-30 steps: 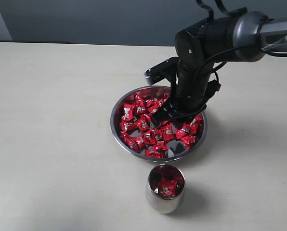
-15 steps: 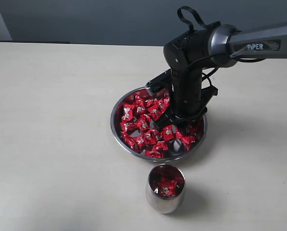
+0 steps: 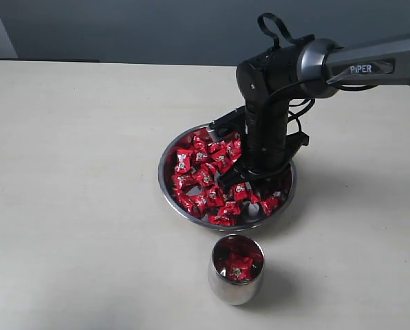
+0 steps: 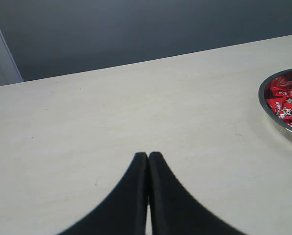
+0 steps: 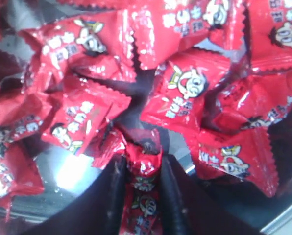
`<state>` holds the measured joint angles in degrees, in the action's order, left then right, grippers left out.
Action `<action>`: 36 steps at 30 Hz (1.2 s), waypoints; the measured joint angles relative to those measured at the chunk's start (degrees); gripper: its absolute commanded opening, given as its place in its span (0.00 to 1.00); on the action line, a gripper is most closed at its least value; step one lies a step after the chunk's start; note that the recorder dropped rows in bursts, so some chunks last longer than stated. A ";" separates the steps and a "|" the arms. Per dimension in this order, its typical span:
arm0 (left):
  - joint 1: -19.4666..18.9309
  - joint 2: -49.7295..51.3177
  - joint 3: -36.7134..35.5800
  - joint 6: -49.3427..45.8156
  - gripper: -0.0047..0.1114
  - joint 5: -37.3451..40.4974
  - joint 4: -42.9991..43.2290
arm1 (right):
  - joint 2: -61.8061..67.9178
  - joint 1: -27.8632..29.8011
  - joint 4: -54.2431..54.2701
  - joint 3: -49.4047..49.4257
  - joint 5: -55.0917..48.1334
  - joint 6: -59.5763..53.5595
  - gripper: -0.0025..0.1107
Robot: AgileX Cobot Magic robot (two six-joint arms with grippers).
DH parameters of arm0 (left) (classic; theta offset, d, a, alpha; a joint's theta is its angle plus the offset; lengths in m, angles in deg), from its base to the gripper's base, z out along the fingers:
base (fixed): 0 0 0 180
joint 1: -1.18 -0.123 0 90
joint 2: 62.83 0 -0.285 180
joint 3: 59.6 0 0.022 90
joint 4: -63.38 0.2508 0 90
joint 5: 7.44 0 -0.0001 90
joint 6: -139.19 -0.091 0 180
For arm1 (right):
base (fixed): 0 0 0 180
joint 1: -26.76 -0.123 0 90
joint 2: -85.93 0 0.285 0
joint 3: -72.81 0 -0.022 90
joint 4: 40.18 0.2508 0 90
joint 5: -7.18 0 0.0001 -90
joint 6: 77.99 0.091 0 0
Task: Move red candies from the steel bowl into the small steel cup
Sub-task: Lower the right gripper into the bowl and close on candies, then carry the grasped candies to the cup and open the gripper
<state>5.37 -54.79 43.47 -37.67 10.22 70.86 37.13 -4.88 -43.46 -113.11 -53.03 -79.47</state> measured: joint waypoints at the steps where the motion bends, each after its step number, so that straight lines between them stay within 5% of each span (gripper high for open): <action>1: 0.00 0.00 0.00 0.00 0.04 0.00 0.00 | 0.00 0.00 0.00 0.00 0.00 0.00 0.03; 21: 0.00 0.00 0.00 0.00 0.04 0.00 0.00 | -12.73 -0.14 4.07 0.00 0.12 0.00 0.03; 36: 0.00 0.00 0.00 0.00 0.04 0.00 0.00 | -28.03 -12.71 6.92 14.50 0.25 -0.41 0.03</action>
<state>5.37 -54.79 43.47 -37.67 10.22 70.86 9.10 -17.59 -36.54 -98.60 -52.77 -79.88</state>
